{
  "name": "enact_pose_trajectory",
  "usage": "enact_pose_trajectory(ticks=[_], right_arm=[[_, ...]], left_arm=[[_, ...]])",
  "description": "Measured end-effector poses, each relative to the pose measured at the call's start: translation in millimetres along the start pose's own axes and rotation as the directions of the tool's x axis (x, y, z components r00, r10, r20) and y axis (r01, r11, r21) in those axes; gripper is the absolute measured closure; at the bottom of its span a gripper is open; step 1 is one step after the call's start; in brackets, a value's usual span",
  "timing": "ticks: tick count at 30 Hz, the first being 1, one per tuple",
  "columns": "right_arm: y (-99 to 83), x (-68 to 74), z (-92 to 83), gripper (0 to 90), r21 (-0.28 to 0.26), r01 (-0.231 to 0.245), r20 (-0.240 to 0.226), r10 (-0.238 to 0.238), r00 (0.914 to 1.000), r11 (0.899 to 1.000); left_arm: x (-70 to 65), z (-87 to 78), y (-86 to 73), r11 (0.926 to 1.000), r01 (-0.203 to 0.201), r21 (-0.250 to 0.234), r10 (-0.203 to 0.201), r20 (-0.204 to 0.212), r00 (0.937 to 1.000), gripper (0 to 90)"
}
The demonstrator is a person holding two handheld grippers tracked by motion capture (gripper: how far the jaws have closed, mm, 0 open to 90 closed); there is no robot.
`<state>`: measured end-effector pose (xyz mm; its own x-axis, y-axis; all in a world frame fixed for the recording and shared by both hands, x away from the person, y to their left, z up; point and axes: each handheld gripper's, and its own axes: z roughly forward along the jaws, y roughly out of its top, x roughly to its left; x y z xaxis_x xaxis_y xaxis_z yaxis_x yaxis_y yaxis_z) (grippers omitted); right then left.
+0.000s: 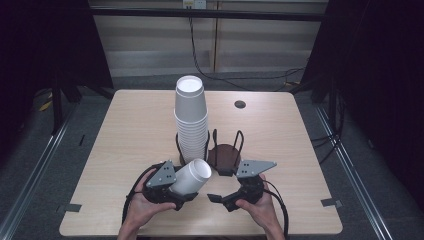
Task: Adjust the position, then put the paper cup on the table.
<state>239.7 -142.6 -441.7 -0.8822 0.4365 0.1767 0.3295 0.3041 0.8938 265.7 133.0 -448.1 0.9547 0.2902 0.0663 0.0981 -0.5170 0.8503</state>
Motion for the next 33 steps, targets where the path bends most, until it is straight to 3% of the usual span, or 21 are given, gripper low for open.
enact_pose_trajectory(ticks=[7,9,12,16,17,20,24,27,29,33], right_arm=[[-0.6,-3.0,1.6,14.1,0.040,0.009,0.003,-0.009,1.0000,0.999],[-0.5,-3.3,2.8,14.0,0.061,0.013,-0.008,-0.013,0.9999,0.998],[0.9,-3.8,5.6,13.6,0.105,0.031,-0.008,-0.030,0.9995,0.994],[5.7,-8.0,8.0,13.6,0.143,0.036,-0.013,-0.035,0.9993,0.989],[7.2,-8.9,8.7,13.6,0.152,0.040,-0.015,-0.038,0.9992,0.988],[11.6,-10.8,10.5,13.6,0.179,0.051,-0.023,-0.048,0.9986,0.983],[15.9,-13.1,12.4,13.6,0.198,0.050,-0.020,-0.047,0.9987,0.979],[17.3,-11.1,13.5,13.6,0.226,0.054,-0.033,-0.048,0.9983,0.973],[18.1,-10.1,14.3,13.6,0.254,0.065,-0.039,-0.057,0.9976,0.965],[18.7,-11.7,13.1,13.6,0.296,0.073,-0.041,-0.064,0.9971,0.952]], left_arm=[[-5.0,6.2,-0.1,0.9969,-0.036,0.070,0.035,0.009,0.9993,15.8],[-6.3,8.0,0.2,0.9940,-0.055,0.094,0.055,-0.002,0.9985,15.8],[-5.5,8.9,0.8,0.9926,-0.060,0.106,0.058,0.016,0.9982,15.8],[-5.9,12.0,4.2,0.9808,-0.099,0.168,0.095,0.031,0.9950,15.8],[-5.2,12.7,4.8,0.9791,-0.106,0.174,0.102,0.033,0.9942,15.8],[-1.0,15.3,4.8,0.9830,-0.086,0.162,0.083,0.027,0.9962,15.8],[-0.1,17.9,3.1,0.9743,-0.101,0.201,0.098,0.025,0.9949,15.8],[-0.5,16.0,4.1,0.9751,-0.102,0.197,0.097,0.035,0.9947,15.9],[-2.1,16.7,6.8,0.9613,-0.137,0.239,0.129,0.051,0.9903,15.9],[-3.4,19.8,9.2,0.9508,-0.152,0.270,0.142,0.056,0.9883,15.9]])
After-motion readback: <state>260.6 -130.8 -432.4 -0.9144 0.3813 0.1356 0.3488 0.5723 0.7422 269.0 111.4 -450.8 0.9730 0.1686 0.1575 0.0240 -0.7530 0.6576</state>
